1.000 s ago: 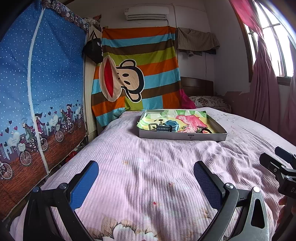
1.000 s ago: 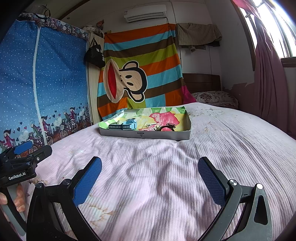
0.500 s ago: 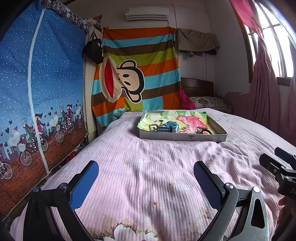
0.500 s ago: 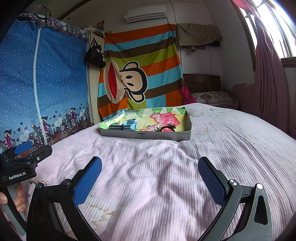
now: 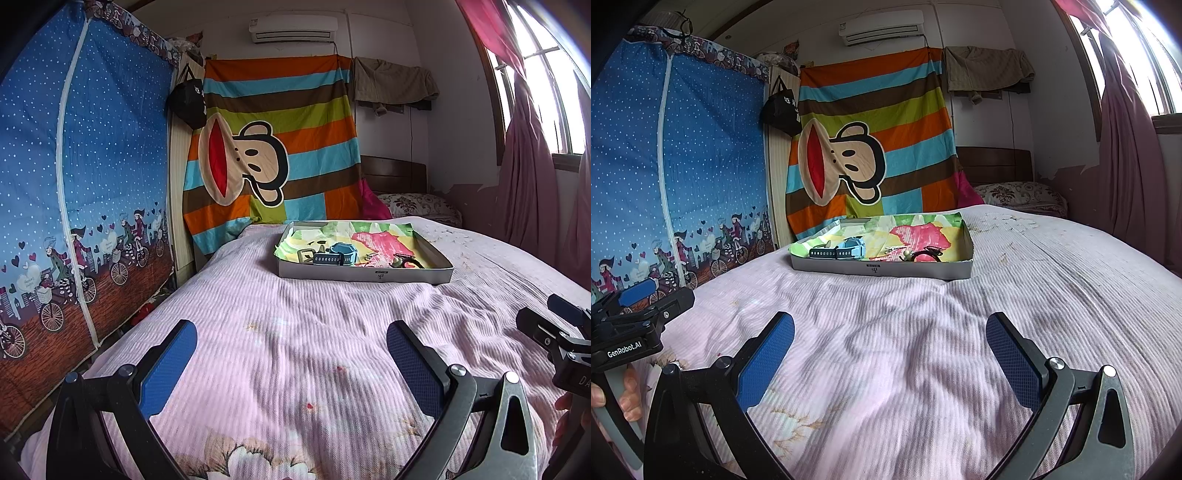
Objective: Organize jewelry
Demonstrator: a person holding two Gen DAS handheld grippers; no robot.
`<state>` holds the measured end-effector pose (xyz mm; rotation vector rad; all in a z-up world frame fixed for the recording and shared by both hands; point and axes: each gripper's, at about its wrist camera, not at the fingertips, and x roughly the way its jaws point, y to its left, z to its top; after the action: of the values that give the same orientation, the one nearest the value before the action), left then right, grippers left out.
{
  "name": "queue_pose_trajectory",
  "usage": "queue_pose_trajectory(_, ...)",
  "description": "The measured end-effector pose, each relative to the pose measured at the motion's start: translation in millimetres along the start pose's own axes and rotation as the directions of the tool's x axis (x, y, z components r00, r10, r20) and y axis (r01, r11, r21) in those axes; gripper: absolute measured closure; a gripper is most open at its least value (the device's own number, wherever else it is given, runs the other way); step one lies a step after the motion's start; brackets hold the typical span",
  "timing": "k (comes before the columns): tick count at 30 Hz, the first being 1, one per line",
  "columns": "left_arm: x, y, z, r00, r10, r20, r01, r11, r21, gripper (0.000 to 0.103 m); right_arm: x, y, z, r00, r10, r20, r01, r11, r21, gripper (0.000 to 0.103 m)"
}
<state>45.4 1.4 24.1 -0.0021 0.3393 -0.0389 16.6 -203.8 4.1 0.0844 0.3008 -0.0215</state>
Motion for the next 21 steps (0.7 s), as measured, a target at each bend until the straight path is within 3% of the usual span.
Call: queue_pose_trajectory(21,-0.1,-0.3,-1.5,1.000,0.000,0.002,0.000,1.000,0.000,0.000,-1.3,1.1,1.2,1.000,0.001,0.000,-0.001,1.000,0.000,0.001)
